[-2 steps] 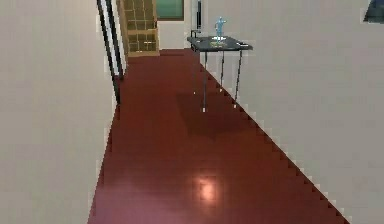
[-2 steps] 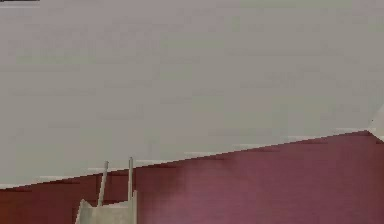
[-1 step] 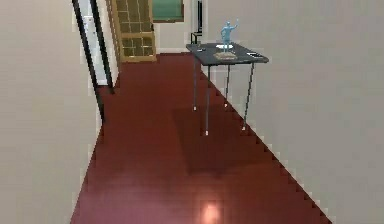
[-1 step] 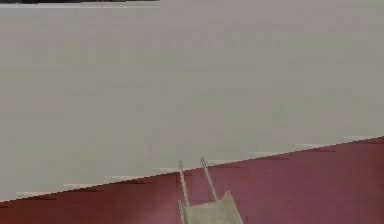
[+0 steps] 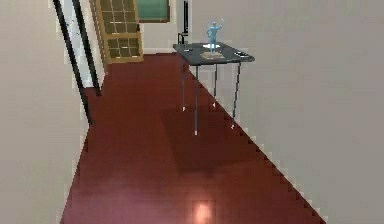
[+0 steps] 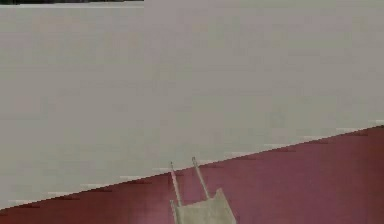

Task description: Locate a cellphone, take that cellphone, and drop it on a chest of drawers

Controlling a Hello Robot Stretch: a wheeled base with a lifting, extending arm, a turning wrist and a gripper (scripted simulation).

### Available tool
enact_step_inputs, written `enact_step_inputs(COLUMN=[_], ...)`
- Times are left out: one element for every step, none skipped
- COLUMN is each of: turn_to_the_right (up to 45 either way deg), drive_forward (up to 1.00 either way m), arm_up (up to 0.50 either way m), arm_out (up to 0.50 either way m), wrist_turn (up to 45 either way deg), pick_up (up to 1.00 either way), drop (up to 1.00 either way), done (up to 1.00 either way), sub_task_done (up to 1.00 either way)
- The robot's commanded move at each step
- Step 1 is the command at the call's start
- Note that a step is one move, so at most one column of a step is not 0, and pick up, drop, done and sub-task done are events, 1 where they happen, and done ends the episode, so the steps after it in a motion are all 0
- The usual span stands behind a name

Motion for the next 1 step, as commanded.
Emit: enact_step_inputs(turn_to_the_right=[0.0], drive_forward=[1.0], arm_up=[0.0], arm_out=[0.0], wrist_turn=[0.0], pick_up=[0.0], drop=[0.0], done=[0.0], sub_task_done=[0.0])
